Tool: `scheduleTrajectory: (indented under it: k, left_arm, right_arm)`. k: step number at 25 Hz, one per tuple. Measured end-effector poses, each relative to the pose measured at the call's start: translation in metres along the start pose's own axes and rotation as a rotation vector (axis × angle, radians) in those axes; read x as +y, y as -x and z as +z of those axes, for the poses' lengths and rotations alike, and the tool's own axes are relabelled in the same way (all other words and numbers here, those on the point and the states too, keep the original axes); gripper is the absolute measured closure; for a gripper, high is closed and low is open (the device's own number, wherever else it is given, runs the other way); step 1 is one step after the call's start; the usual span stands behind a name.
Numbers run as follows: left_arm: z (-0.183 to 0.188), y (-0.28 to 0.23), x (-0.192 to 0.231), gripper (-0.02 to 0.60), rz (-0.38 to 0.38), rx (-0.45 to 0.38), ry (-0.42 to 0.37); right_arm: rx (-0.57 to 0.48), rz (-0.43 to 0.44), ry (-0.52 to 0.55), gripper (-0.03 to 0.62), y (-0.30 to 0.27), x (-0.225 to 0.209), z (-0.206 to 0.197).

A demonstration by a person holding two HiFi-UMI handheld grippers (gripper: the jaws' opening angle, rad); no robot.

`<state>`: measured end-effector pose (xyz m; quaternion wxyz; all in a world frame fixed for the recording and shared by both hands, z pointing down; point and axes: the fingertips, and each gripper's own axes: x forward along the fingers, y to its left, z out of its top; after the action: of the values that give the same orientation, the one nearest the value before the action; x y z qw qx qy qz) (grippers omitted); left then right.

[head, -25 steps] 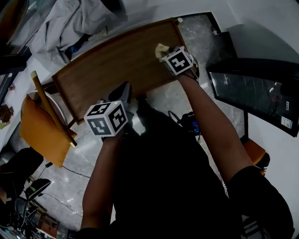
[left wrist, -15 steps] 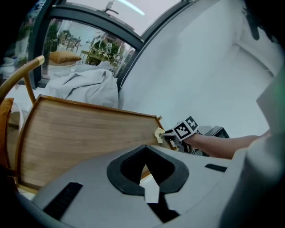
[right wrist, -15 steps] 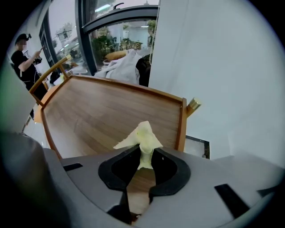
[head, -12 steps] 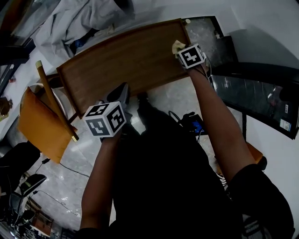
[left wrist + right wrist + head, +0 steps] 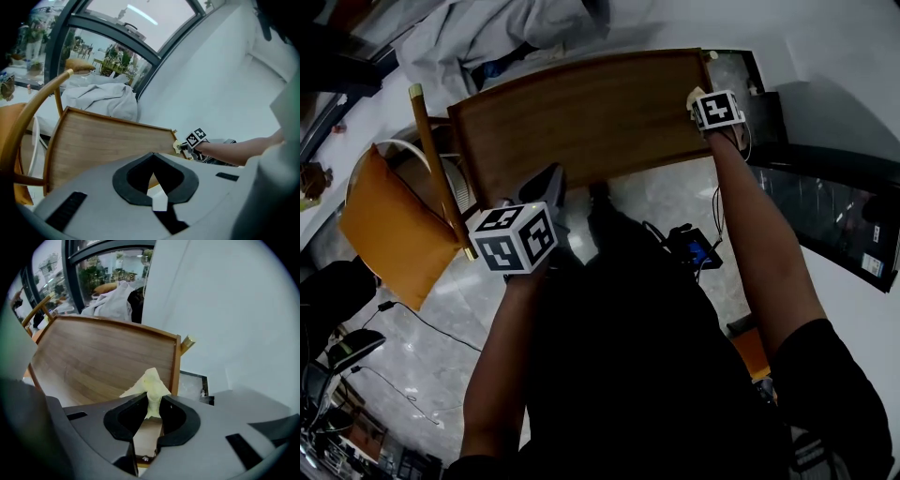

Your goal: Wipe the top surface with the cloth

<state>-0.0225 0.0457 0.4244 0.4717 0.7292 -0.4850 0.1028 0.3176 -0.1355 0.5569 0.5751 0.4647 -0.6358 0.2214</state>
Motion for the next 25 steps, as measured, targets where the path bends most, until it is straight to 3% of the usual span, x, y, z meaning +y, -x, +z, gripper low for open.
scheduleTrajectory:
  k: [4, 6, 10, 18, 22, 25]
  left_arm:
    - [0.01, 0.033, 0.018, 0.569, 0.003, -0.043, 0.014]
    - [0.016, 0.05, 0.027, 0.569, -0.002, -0.065, 0.015]
    - [0.028, 0.083, 0.045, 0.569, -0.005, -0.107, 0.006]
    - [0.024, 0.137, 0.091, 0.569, 0.027, -0.109, -0.024]
    - [0.011, 0.151, 0.114, 0.569, 0.047, -0.073, -0.038]
    - [0.003, 0.152, 0.132, 0.569, 0.067, -0.047, -0.032]
  right_arm:
    - [-0.075, -0.018, 0.045, 0.513, 0.025, 0.016, 0.018]
    - [-0.159, 0.061, 0.047, 0.513, 0.04, 0.053, 0.033]
    - [-0.296, 0.287, 0.064, 0.513, 0.062, 0.167, 0.058]
    - [-0.365, 0.616, 0.262, 0.513, 0.109, 0.417, 0.098]
    - [-0.35, 0.717, 0.303, 0.513, 0.122, 0.501, 0.112]
    - [-0.331, 0.717, 0.362, 0.513, 0.116, 0.534, 0.113]
